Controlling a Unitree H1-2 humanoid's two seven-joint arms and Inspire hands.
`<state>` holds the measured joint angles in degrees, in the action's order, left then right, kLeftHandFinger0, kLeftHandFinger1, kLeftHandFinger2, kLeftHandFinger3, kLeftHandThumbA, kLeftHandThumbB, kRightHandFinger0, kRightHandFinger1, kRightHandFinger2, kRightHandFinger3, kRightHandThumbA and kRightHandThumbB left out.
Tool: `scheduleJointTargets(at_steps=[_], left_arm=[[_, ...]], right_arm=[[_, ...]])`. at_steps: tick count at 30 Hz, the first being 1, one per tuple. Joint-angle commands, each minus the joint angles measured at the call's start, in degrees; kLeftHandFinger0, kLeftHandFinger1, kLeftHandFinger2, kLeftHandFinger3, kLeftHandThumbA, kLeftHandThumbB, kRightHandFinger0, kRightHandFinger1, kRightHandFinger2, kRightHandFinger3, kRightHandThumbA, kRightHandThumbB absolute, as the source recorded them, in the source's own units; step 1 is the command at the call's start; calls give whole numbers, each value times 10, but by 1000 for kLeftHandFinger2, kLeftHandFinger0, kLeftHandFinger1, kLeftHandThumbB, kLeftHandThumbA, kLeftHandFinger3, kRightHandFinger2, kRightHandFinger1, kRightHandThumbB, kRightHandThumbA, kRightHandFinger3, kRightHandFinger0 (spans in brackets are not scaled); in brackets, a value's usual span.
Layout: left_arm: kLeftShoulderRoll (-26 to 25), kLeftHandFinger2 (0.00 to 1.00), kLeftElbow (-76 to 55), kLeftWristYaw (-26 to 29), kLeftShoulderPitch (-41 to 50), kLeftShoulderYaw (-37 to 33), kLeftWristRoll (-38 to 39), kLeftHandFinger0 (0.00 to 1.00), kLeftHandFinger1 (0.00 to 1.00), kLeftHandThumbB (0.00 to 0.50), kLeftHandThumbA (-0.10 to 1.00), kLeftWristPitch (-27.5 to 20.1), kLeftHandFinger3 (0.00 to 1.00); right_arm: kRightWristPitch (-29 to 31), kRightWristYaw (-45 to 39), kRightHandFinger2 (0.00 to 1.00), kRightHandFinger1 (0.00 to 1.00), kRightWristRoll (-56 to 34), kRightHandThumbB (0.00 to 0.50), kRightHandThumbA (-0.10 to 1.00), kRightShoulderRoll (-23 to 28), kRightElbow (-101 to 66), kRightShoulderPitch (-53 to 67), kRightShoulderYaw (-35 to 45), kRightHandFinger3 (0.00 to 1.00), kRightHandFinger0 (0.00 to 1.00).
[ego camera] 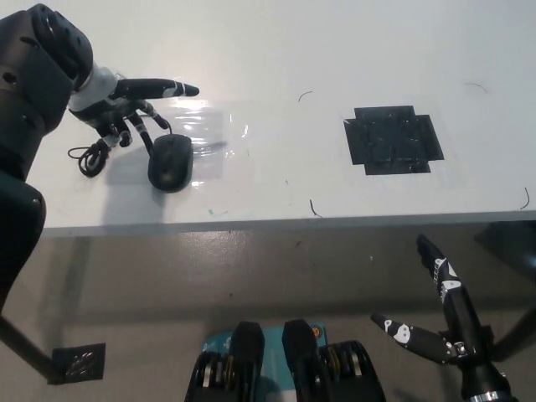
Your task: The robot uses left hand to click on the left button of the black mouse, which is placed on the left area of the table
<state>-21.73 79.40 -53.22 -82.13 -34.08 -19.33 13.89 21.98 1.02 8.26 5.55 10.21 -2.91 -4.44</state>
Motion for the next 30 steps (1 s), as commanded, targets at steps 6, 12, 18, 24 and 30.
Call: scheduleJointTargets(at_steps=[6, 12, 18, 24, 30], left_arm=[[-1, 604, -1, 34, -19, 13, -17, 0, 289, 495, 1000, -29, 901], [12, 635, 1, 29, -14, 5, -29, 0, 297, 500, 1000, -40, 1000], [19, 596, 1, 34, -5, 3, -38, 0, 251, 500, 1000, -39, 1000], [28, 585, 7, 28, 2, 10, -37, 0, 177, 500, 1000, -14, 1000], [26, 517, 14, 25, 8, 28, -26, 0, 89, 500, 1000, 4, 1000]], right_arm=[[6, -3, 1000, 1000, -3, 176, 986, 3, -16, -9, 4, 1000, 1000], [5, -4, 1000, 1000, -4, 159, 968, 2, -21, -8, 4, 1000, 1000], [5, -3, 1000, 1000, -2, 161, 980, 3, -23, -8, 4, 1000, 998], [2, -2, 1000, 1000, 1, 161, 993, 4, -27, -8, 5, 1000, 971], [3, -1, 1000, 1000, 1, 166, 992, 5, -26, -8, 6, 1000, 945]])
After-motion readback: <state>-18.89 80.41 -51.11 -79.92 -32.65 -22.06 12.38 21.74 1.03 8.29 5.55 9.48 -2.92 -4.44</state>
